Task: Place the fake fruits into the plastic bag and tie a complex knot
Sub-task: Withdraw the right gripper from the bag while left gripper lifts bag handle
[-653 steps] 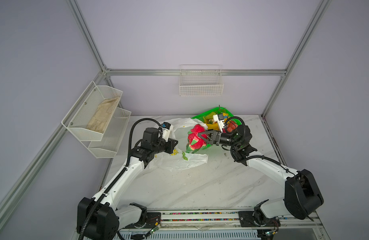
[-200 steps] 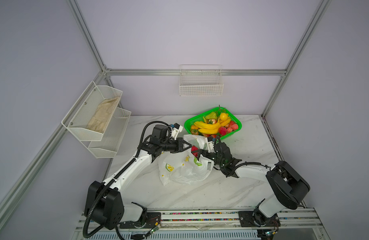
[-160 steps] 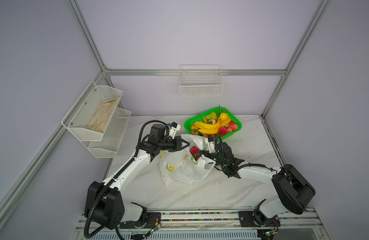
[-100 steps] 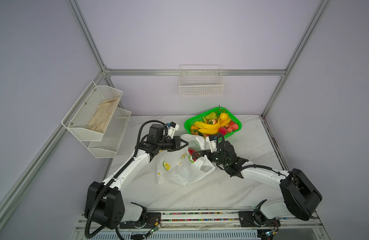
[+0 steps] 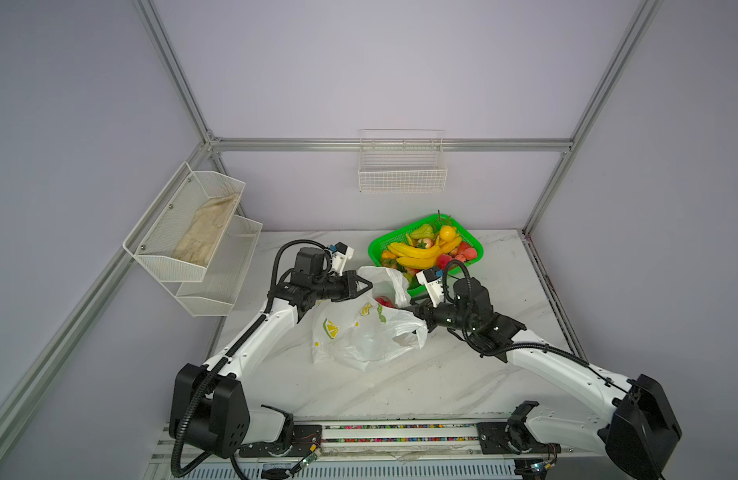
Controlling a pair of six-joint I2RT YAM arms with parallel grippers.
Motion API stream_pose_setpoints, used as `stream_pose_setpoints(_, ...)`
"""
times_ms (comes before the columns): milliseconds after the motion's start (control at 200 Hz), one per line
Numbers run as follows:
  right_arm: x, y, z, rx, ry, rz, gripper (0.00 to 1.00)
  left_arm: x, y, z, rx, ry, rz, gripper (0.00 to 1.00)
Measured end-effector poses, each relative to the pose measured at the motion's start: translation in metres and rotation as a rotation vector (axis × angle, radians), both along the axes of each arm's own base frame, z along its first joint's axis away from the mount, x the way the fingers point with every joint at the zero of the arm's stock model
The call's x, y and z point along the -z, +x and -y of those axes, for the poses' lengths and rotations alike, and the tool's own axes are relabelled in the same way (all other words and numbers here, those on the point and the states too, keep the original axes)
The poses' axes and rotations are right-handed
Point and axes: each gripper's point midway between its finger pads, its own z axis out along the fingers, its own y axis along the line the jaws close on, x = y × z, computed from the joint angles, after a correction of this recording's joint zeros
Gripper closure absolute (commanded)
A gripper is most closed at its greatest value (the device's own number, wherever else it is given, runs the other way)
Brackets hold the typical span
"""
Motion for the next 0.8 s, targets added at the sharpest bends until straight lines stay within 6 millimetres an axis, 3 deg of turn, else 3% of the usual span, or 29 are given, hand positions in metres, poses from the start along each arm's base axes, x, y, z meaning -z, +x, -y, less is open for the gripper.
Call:
stream_pose_setpoints(115,-0.009,-0.013,0.012,-0.023,0.015,0.020,0.18,0.000,0.000,0.000,-0.003,0.002,0.001,1.00)
stream_pose_setpoints(330,0.008,-0.014,0.038,0.032,-0.007,-0.043,0.27,0.000,0.003,-0.004,-0.015,0.004,0.003,1.00)
stream_pose_setpoints(630,0.054,0.012,0.077,0.236,-0.073,-0.160,0.28,-0.001,0.004,-0.006,-0.022,0.004,0.005,1.00)
stream_pose_setpoints(800,0.083,0.023,0.096,0.339,-0.131,-0.205,0.34,-0.003,0.003,-0.006,-0.026,0.004,0.013,1.00)
